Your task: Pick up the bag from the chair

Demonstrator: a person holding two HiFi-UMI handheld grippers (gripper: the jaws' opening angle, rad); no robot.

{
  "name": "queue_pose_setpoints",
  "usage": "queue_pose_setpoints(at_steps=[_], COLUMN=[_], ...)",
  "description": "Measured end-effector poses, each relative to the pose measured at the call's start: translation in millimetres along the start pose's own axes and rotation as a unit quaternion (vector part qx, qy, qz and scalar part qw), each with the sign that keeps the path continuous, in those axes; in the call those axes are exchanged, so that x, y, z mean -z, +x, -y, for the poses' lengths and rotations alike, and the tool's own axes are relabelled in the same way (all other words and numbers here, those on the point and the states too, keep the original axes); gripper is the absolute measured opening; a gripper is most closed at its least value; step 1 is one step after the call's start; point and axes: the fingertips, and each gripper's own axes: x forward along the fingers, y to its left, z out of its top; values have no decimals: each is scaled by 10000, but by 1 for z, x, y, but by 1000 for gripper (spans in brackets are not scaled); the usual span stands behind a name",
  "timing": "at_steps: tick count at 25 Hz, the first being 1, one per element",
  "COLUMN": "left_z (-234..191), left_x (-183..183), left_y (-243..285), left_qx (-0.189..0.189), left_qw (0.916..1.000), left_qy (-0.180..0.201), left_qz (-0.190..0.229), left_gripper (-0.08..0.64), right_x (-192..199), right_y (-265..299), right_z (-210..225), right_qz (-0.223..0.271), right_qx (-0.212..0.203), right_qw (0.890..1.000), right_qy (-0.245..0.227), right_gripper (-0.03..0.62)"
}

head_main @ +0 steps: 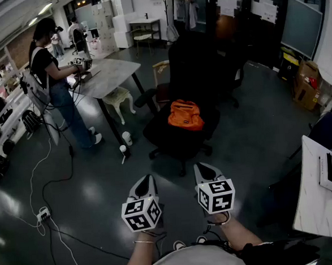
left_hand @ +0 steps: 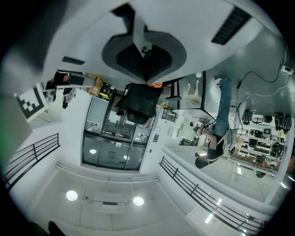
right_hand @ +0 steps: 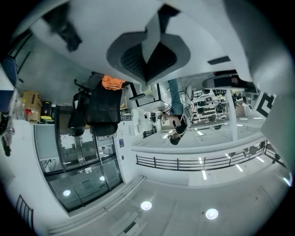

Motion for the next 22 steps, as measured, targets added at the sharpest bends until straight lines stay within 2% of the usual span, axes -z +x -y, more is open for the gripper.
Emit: queue_pose_setpoints(at_steps=[12, 22], left_z=[-25, -45], left_x=[4, 5], left_y=[-18, -2], left_qx=[-31, -122], left_qw=[10000, 9998], left_qy=[29, -13], left_qz=[-77, -155], left_gripper=[14, 14], right_x=[4, 13], right_y=[-2, 20], right_z=[-24, -12], right_qz=[58, -100], right_qx=[117, 258], right_qw=[9999, 9995], right_qy=[-85, 176], right_gripper=[34, 34])
